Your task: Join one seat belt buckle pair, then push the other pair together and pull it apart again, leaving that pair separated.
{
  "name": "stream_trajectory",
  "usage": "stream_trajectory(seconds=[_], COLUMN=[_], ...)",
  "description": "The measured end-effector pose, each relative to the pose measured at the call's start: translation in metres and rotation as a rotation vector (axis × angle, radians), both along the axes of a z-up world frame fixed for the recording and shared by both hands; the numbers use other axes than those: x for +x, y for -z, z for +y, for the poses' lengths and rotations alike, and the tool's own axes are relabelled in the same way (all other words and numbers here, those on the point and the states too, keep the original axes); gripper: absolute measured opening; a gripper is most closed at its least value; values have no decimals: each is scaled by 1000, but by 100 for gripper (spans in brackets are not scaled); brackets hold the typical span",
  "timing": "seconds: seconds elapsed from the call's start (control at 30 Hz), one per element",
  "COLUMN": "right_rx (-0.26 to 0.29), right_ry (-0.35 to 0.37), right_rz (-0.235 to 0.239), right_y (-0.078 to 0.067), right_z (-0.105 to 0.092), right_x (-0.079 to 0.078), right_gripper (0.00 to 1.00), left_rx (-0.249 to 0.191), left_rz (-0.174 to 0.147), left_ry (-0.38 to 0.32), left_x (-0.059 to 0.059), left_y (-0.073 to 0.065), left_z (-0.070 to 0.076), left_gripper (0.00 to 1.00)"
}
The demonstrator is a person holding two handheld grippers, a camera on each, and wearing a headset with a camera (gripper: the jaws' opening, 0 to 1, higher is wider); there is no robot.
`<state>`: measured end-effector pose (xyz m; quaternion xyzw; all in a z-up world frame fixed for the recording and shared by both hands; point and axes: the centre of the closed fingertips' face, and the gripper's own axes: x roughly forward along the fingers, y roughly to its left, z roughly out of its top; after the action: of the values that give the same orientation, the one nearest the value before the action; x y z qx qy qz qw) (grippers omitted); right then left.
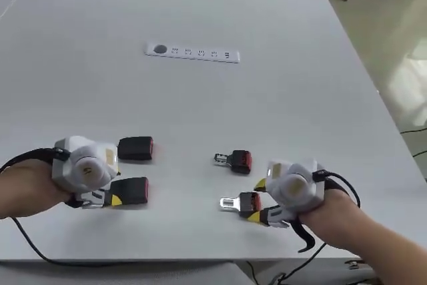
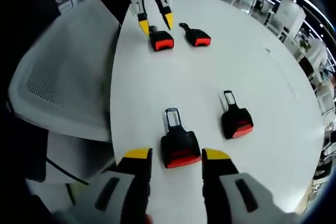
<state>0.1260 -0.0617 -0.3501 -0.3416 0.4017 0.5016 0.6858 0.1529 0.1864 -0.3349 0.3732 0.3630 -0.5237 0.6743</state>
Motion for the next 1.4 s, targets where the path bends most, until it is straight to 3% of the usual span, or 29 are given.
stream_trajectory(seconds=[0.57,0.77,0.9,1.4], right_rx=[-66,-78,-73,-76], right_ry=[-62,-108,-108,-127], right_rz=[59,53,76,90], right_y=[17,21,23,27], right_z=[0,0,-1,0], right_x=[3,3,4,5], right_gripper=[35,34,34,34], left_rx=[52,80,95,86], left_rz=[34,12,19,45], left_ry=[114,157,167,150], left_x=[-5,-1,3,4], left_y=[9,25,35,43], left_z=[-7,-3,-1,1], left_gripper=[33,33,33,32])
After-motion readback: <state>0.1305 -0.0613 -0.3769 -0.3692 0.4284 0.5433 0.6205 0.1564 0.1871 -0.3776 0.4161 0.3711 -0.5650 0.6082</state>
